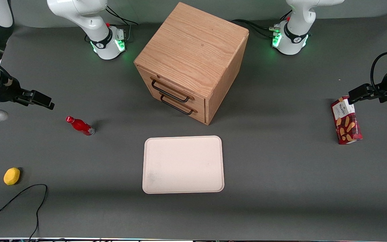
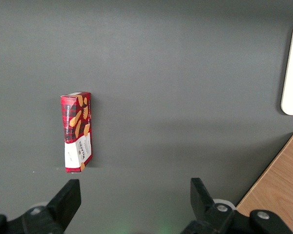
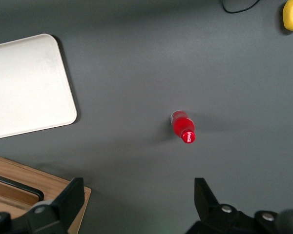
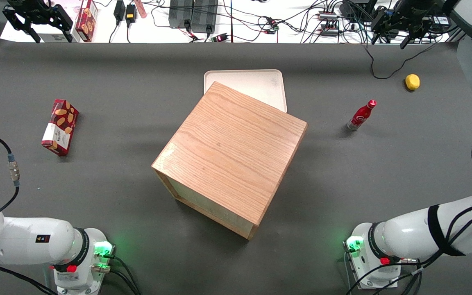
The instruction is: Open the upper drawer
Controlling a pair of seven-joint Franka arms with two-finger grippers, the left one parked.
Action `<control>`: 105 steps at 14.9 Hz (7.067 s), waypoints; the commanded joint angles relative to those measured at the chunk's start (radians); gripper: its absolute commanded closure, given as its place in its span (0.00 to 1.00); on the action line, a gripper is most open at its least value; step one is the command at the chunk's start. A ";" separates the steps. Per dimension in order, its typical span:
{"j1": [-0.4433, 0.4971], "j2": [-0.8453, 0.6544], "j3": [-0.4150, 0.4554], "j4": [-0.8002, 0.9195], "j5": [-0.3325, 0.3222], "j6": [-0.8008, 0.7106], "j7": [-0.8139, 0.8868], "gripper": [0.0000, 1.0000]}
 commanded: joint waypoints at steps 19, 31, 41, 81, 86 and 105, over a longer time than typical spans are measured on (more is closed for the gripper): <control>-0.005 0.107 0.538 0.019 0.007 0.117 -0.375 0.00; 0.006 0.235 0.582 -0.055 0.190 0.161 -0.660 0.00; 0.010 0.267 0.580 -0.144 0.182 0.293 -0.721 0.00; 0.032 0.376 0.312 0.034 -0.014 0.422 -0.763 0.00; 0.030 0.374 0.310 0.060 -0.010 0.422 -0.760 0.00; 0.010 0.123 -0.026 0.164 -0.032 0.022 -0.140 0.00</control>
